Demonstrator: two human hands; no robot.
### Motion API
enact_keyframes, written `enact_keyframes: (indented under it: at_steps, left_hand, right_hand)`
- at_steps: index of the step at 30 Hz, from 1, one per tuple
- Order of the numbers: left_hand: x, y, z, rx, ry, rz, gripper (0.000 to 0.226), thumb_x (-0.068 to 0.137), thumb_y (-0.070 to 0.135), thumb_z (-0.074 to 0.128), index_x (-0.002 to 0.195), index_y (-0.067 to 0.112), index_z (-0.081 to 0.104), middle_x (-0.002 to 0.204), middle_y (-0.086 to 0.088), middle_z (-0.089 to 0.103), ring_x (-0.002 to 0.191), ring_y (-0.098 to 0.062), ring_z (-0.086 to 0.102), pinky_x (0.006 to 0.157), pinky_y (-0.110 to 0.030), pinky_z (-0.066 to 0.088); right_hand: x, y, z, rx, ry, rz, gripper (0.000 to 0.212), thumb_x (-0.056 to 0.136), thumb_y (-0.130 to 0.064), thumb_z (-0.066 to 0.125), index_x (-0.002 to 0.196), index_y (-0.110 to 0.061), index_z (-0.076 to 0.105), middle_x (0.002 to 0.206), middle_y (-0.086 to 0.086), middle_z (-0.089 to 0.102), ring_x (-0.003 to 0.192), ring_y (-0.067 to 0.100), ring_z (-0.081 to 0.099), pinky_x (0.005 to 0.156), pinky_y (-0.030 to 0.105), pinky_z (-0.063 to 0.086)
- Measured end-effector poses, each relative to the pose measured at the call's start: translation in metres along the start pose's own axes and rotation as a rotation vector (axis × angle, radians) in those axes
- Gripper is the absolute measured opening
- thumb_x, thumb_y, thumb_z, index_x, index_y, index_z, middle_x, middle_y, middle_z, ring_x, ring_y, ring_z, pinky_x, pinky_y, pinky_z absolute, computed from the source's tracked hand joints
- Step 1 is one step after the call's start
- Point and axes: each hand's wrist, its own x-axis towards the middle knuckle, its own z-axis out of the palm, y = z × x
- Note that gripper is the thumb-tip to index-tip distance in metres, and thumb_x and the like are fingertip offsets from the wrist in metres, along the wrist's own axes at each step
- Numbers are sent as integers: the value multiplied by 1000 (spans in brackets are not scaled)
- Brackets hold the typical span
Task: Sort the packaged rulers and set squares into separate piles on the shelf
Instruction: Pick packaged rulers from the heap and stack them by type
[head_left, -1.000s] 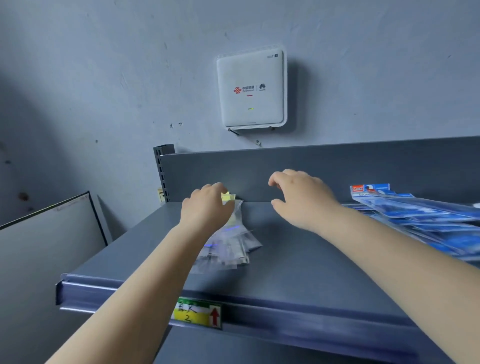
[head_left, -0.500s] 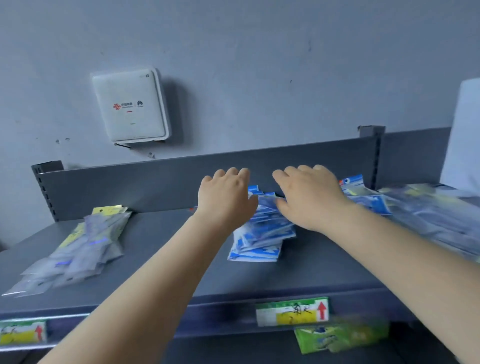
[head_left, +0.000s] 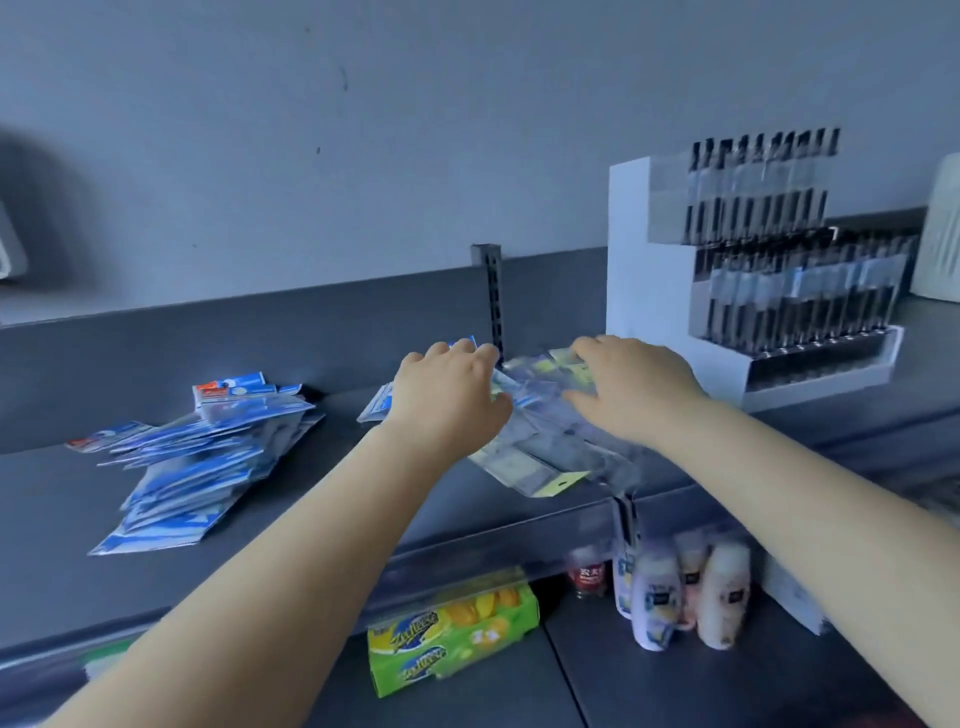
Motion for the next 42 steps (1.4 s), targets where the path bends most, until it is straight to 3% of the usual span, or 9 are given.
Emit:
enact_keyframes:
  at_steps: [8, 12, 16, 20, 23, 25, 34, 38, 42]
  left_hand:
    - [27, 31, 25, -84, -129, 5, 41, 93, 44, 45, 127, 22, 48, 123, 0, 54, 116, -22, 49, 87, -32, 38]
    - [35, 27, 36, -154, -179, -47, 43, 93, 45, 47, 131, 27, 46, 128, 2, 52, 121, -20, 47, 92, -34, 39]
    - [42, 20, 46, -237, -128, -115, 36, 92, 41, 49, 124, 24, 52, 120, 2, 57, 111, -21, 52, 85, -32, 43]
    - [46, 12, 54, -339, -106, -194, 30, 91, 35, 50, 117, 22, 55, 111, 3, 59, 105, -20, 54, 82, -30, 43]
    - [49, 10, 55, -384, -102, -226, 27, 91, 34, 51, 115, 22, 56, 107, 5, 60, 100, -19, 55, 81, -30, 45]
    - [51, 10, 55, -416, -86, -251, 26, 91, 33, 51, 114, 23, 56, 106, 5, 60, 97, -18, 55, 79, -29, 44]
    - [52, 8, 53, -524, -104, -277, 30, 91, 34, 52, 118, 22, 56, 104, 7, 59, 90, -15, 56, 76, -32, 49]
    - [52, 7, 51, -597, -71, -294, 28, 91, 31, 53, 117, 20, 57, 98, 8, 57, 86, -14, 54, 75, -29, 46]
    - [52, 8, 50, -758, -53, -333, 22, 92, 31, 54, 111, 20, 59, 95, 7, 60, 73, -12, 56, 62, -22, 45]
  right_hand:
    - [4, 57, 19, 404, -260, 235, 55, 83, -47, 61, 127, -17, 46, 126, 3, 54, 112, 21, 53, 94, 36, 45]
    - [21, 58, 28, 442, -368, 239, 73, 80, -54, 62, 135, -12, 40, 136, 4, 47, 120, 21, 48, 92, 31, 41]
    - [44, 56, 40, 429, -471, 288, 89, 71, -62, 66, 138, -10, 36, 137, 5, 46, 119, 23, 49, 91, 31, 43]
    - [61, 52, 52, 607, -438, 374, 77, 65, -45, 80, 122, -7, 47, 122, 5, 51, 103, 23, 51, 83, 32, 45]
    - [67, 53, 59, 689, -399, 413, 47, 61, -38, 84, 77, -13, 47, 82, 3, 48, 68, 19, 44, 54, 27, 32]
    - [69, 55, 61, 781, -396, 456, 45, 59, -32, 85, 82, -9, 53, 73, 4, 47, 63, 21, 46, 52, 24, 32]
    - [65, 60, 53, 999, -394, 497, 19, 72, -7, 75, 88, -6, 65, 69, 10, 58, 52, 21, 51, 45, 17, 38]
    - [63, 67, 48, 1077, -222, 493, 20, 73, 1, 70, 92, 1, 65, 92, 22, 69, 76, 29, 64, 65, 32, 45]
    - [67, 70, 35, 1105, 8, 396, 24, 74, 1, 69, 86, -16, 59, 95, 7, 67, 84, 23, 63, 72, 30, 50]
